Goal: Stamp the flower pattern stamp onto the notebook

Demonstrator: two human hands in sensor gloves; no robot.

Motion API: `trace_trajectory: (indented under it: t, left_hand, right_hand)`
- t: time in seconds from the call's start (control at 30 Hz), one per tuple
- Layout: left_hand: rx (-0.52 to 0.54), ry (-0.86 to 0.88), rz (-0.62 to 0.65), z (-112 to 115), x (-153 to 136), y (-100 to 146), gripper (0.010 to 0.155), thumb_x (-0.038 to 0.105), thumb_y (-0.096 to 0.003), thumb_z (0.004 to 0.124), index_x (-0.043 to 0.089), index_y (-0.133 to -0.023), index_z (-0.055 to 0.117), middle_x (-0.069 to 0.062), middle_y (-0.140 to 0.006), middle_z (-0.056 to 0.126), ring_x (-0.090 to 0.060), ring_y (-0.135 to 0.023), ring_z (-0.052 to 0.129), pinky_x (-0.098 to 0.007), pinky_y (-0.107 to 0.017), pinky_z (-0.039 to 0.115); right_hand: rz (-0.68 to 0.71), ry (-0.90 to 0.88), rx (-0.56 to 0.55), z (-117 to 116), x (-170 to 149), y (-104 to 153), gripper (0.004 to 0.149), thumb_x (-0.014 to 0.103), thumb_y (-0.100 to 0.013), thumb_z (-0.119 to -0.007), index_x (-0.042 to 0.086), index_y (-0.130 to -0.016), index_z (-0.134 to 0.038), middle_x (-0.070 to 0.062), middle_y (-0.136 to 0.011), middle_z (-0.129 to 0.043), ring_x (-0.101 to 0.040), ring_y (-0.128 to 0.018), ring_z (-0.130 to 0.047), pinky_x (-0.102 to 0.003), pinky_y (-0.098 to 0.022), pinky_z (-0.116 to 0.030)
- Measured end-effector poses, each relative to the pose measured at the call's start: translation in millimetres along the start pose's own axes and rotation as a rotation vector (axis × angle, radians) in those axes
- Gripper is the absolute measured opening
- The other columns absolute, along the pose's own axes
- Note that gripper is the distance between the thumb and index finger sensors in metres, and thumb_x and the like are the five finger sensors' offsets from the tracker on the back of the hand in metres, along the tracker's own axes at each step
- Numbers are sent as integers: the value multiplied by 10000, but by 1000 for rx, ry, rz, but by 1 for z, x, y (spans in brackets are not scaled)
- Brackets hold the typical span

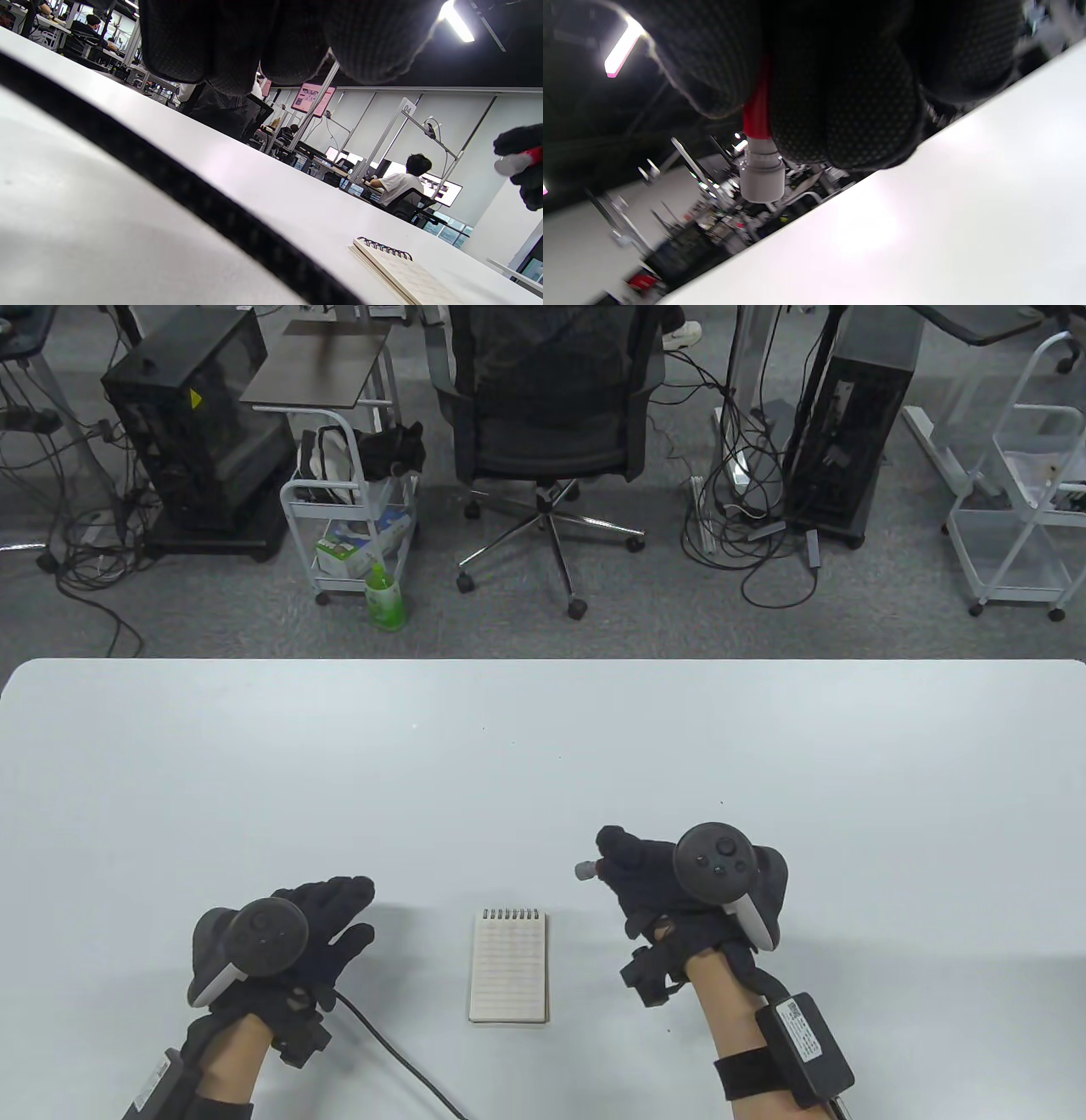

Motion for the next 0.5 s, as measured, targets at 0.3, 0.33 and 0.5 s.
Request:
trace_trajectory:
  t: [0.3, 0.33, 0.5]
  left_hand:
    - [-24, -35, 12, 2, 4, 1, 632, 447, -434, 742, 128, -977, 696, -200, -1013, 714, -500, -909, 699, -773, -632, 390]
    - [-26, -37, 13, 2, 4, 2, 631, 448, -435, 741, 131, -978, 694, -197, -1014, 713, -498, -910, 700, -771, -634, 390]
    - [-50, -82, 13, 1, -1, 3, 627, 442, -437, 740, 131, -979, 693, -198, -1016, 711, -497, -914, 698, -773, -637, 384]
  right_hand:
    - [-26, 574, 145, -44, -25, -20, 469, 304, -383, -882, 169, -832, -867, -143, -648, -983, -326, -469, -1049, -564, -469, -783]
    - [-28, 593, 159, -49, -26, -21, 461, 304, -381, -883, 186, -827, -873, -139, -649, -985, -327, -470, -1050, -566, -472, -782]
    - [-43, 661, 209, -71, -32, -25, 456, 306, -379, -882, 203, -824, -877, -133, -656, -988, -328, -482, -1053, -569, -479, -780]
Point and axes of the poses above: the tracker on the back of each hand, its own x axis roughly to the thumb side, its own y axis roughly from the fingertips to the wrist, z = x × y, the point moved 5 cm from there along -y, roughly from the wrist to the fingertips
